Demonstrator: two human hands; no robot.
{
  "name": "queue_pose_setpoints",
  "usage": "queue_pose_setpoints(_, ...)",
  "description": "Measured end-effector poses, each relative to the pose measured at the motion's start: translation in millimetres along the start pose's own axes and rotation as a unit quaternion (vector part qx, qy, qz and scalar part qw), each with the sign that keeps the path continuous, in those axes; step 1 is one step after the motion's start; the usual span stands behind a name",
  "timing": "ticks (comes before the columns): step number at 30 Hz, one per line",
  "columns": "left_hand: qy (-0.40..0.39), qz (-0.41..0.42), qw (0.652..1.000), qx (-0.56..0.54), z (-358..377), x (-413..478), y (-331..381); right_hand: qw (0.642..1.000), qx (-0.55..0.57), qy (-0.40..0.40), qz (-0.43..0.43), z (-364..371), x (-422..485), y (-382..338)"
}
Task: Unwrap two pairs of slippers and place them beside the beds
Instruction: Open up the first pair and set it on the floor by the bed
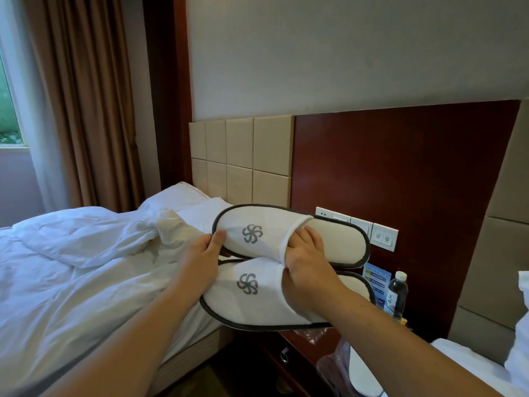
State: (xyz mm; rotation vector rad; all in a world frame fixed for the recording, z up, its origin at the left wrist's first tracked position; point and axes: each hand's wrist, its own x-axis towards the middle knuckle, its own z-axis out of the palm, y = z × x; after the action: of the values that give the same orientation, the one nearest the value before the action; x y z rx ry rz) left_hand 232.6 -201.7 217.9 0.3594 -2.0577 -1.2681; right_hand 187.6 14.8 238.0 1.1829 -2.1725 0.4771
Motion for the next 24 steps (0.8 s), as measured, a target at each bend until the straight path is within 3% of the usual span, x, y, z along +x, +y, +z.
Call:
queue_pose_setpoints(8, 0.014, -0.015, 0.998, -0.051, -29.6, -10.9, 7.7, 0.997, 0.075, 0.009, -0.013, 0.8, 7.3, -12.6)
queue_pose_setpoints(14, 0.069, 0.006, 0.998, -0.011, -73.4, -19.6, 14.1, 0.969, 0.213, 0.111, 0.06, 9.7, 18.1, -48.3)
queue_pose_setpoints(19, 0.114, -0.013, 0.993, 0.012, -119.6, -23.8, 10.9, 0.945, 0.309, 0.065, 0.079, 19.0, 33.9, -85.8)
queue_pose_setpoints(24, 0.118, -0.062, 0.991, -0.001, -149.9, -24.9, -2.0, 0.958, 0.281, 0.046, 0.036, 27.4, 46.1, -110.6)
